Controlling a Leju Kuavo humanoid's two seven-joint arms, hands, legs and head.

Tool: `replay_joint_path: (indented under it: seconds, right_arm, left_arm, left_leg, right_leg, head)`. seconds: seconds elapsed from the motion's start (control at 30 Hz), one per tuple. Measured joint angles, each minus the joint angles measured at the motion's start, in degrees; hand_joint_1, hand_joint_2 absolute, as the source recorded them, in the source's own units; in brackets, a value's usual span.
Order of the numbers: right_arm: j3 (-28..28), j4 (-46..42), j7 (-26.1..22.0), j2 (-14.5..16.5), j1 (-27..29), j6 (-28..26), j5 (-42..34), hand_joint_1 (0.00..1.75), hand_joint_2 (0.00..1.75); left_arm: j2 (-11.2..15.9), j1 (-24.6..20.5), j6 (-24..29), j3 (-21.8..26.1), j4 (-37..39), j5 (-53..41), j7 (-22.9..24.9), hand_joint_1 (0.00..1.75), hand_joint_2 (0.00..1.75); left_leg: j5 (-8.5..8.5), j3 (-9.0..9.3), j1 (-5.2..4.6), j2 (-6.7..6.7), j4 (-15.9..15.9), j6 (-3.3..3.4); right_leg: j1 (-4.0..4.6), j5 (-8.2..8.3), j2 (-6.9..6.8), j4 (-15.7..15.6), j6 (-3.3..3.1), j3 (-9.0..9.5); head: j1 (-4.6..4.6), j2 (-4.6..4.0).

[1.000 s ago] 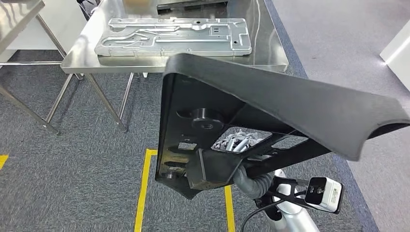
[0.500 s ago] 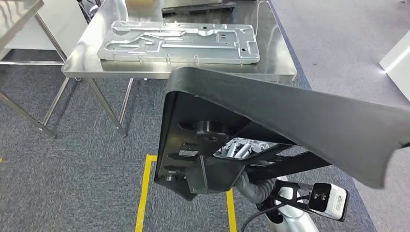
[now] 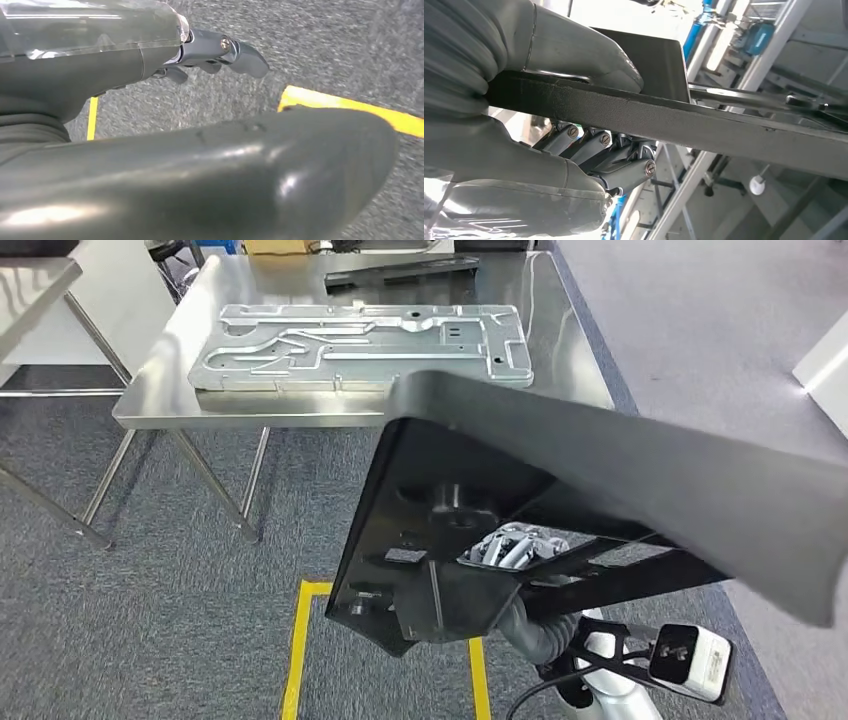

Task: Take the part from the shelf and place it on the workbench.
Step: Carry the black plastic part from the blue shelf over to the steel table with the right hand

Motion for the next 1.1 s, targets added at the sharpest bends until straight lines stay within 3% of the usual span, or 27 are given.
replay_joint_path:
  seconds: [0.07, 0.1, 0.13, 0.17, 0.23, 0.27, 0.3, 0.4, 0.47, 0.6, 0.63, 0.67, 0.73, 0.8, 0.87, 0.93, 1.0, 1.1]
  right_arm:
    - [-0.1, 0.0, -0.1, 0.0, 0.3, 0.6, -0.7, 1.69, 1.75]
    - [-0.2, 0.0, -0.1, 0.1, 0.5, 0.9, -0.9, 1.69, 1.75]
    - [-0.3, 0.0, -0.1, 0.1, 0.7, 1.3, -1.1, 1.69, 1.75]
    - [-0.6, -0.1, -0.1, 0.1, 0.9, 1.8, -1.2, 1.69, 1.75]
    - [-1.1, -0.3, -0.1, 0.1, 1.1, 2.6, -1.4, 1.69, 1.75]
    - [-1.3, -0.4, -0.1, 0.2, 1.1, 2.8, -1.5, 1.69, 1.75]
    - [-1.5, -0.5, -0.2, 0.2, 1.1, 3.0, -1.6, 1.69, 1.75]
    - [-2.2, -0.9, -0.2, 0.4, 1.3, 3.3, -1.7, 1.69, 1.75]
    - [-2.7, -1.2, -0.2, 0.4, 1.3, 3.4, -1.7, 1.69, 1.75]
    - [-3.4, -1.4, -0.2, 0.4, 1.7, 3.5, -1.9, 1.69, 1.75]
    - [-3.6, -1.4, -0.2, 0.4, 1.9, 3.5, -1.9, 1.69, 1.75]
    - [-3.8, -1.5, -0.2, 0.4, 2.1, 3.6, -1.9, 1.69, 1.75]
    - [-4.2, -1.6, -0.2, 0.5, 2.2, 3.9, -1.8, 1.69, 1.75]
    - [-4.5, -1.8, -0.2, 0.7, 2.3, 4.3, -1.6, 1.69, 1.75]
    - [-4.7, -1.9, -0.2, 0.9, 2.3, 4.7, -1.6, 1.69, 1.75]
    - [-4.9, -2.0, -0.2, 1.3, 2.3, 4.9, -1.7, 1.69, 1.75]
    - [-5.0, -2.0, -0.2, 1.7, 2.2, 5.1, -1.9, 1.69, 1.75]
    - [-5.2, -2.1, -0.2, 2.3, 2.3, 5.7, -2.0, 1.69, 1.75]
  left_arm:
    - [0.0, 0.0, 0.0, 0.0, 0.0, 0.0, 0.0, 0.0, 0.0]
    - [0.0, 0.1, 0.0, 0.0, 0.0, -0.1, 0.0, 0.0, 0.0]
    - [0.0, 0.2, 0.0, 0.0, 0.0, -0.1, 0.0, 0.0, 0.0]
    - [0.0, 0.3, -0.1, 0.0, 0.0, -0.1, 0.0, 0.0, 0.0]
    - [0.0, 0.5, -0.1, 0.0, 0.0, -0.1, -0.2, 0.0, 0.0]
    - [0.0, 0.5, -0.1, 0.0, 0.0, -0.1, -0.2, 0.0, 0.0]
    - [0.0, 0.5, -0.1, 0.1, 0.0, -0.1, -0.3, 0.0, 0.0]
    - [0.1, 0.5, -0.2, 0.1, 0.0, -0.3, -0.6, 0.0, 0.0]
    - [0.1, 0.5, -0.3, 0.1, 0.0, -0.5, -0.7, 0.0, 0.0]
    - [0.1, 0.5, -0.4, 0.1, 0.0, -0.7, -0.9, 0.0, 0.0]
    - [0.1, 0.5, -0.4, 0.1, 0.0, -0.7, -0.9, 0.0, 0.0]
    - [0.1, 0.5, -0.4, 0.1, 0.0, -0.7, -0.9, 0.0, 0.0]
    - [0.1, 0.5, -0.3, 0.2, 0.0, -0.7, -0.8, 0.0, 0.0]
    - [-0.1, 0.4, -0.2, 0.4, 0.0, -0.6, -0.7, 0.0, 0.0]
    - [-0.2, 0.3, -0.1, 0.5, 0.0, -0.5, -0.7, 0.0, 0.0]
    - [-0.2, 0.3, 0.0, 0.7, 0.0, -0.4, -0.6, 0.0, 0.0]
    - [-0.2, 0.2, 0.0, 1.1, 0.0, -0.3, -0.7, 0.0, 0.0]
    - [-0.3, 0.4, 0.2, 1.4, 0.0, -0.1, -0.7, 0.0, 0.0]
  left_leg:
    - [-3.12, -4.59, 0.27, -0.01, 6.8, -0.5]
    - [-4.14, -6.46, 0.39, -0.01, 8.8, -0.68]
    - [-3.96, -7.49, 0.5, 0.0, 8.9, -0.82]
    - [-2.41, -7.56, 0.62, -0.01, 6.9, -0.96]
    - [3.19, -5.92, 0.82, -0.16, -0.4, -1.04]
    - [4.92, -5.15, 0.75, -0.23, -3.4, -0.86]
    - [6.05, -4.66, 0.61, -0.29, -5.1, -0.47]
    - [6.16, -4.03, 0.36, -0.16, -5.9, 1.04]
    - [5.93, -3.18, 0.46, 0.01, -6.3, 1.85]
    - [4.67, -1.67, 0.28, 0.51, -6.6, 2.57]
    - [4.22, -1.18, 0.2, 0.62, -6.6, 2.58]
    - [3.72, -0.53, 0.11, 0.69, -6.6, 2.54]
    - [2.63, 0.86, -0.04, 0.83, -6.7, 2.38]
    - [1.71, 1.8, -0.15, 0.99, -6.9, 1.95]
    - [1.58, 2.51, -0.19, 1.19, -7.1, 1.24]
    - [1.82, 2.68, -0.16, 1.19, -6.1, 0.6]
    - [1.33, 0.42, -0.03, 0.91, -1.5, 0.18]
    - [-3.07, -6.36, 0.31, 0.72, 8.0, -0.5]
  right_leg:
    - [-0.09, -0.72, 0.21, 0.0, -0.06, 0.63]
    - [-0.14, -1.11, 0.42, 0.0, 0.03, 0.99]
    - [-0.21, -1.53, 0.67, 0.0, 0.17, 1.47]
    - [-0.31, -1.98, 0.92, 0.0, 0.34, 2.09]
    - [-0.45, -3.0, 1.28, 0.1, 0.8, 3.46]
    - [-0.46, -3.43, 1.47, 0.1, 1.11, 3.91]
    - [-0.46, -3.81, 1.64, 0.1, 1.47, 4.12]
    - [-0.41, -4.18, 1.83, 0.8, 2.61, 4.21]
    - [-0.47, -4.46, 1.1, 3.8, 3.12, 2.83]
    - [-0.56, -8.75, 0.22, 16.5, 3.64, -6.22]
    - [-0.55, -8.74, 0.17, 17.2, 3.61, -7.58]
    - [-0.49, -7.48, 0.11, 15.9, 3.44, -7.9]
    - [-0.11, -2.08, -0.24, 8.7, 2.48, -6.1]
    - [0.5, 1.33, -0.74, 2.8, 1.57, -4.32]
    - [0.78, 1.5, -0.83, 1.1, 1.17, -3.78]
    - [0.46, 1.53, -0.54, 0.3, 0.76, -2.63]
    - [0.1, 1.08, -0.38, -0.2, 0.28, -1.21]
    - [0.0, -0.22, -0.09, -0.4, 0.03, 0.23]
  head:
    - [-0.01, 0.0]
    - [-0.01, 0.0]
    - [-0.01, 0.0]
    - [-0.01, 0.0]
    - [0.0, 0.0]
    - [0.0, 0.0]
    - [0.0, 0.0]
    - [-0.01, 0.0]
    - [0.01, 0.0]
    - [0.02, 0.0]
    - [0.02, 0.0]
    - [0.02, 0.0]
    - [0.02, 0.0]
    - [0.02, 0.0]
    - [0.06, 0.0]
    - [0.09, 0.0]
    - [0.07, 0.0]
    - [0.05, 0.0]
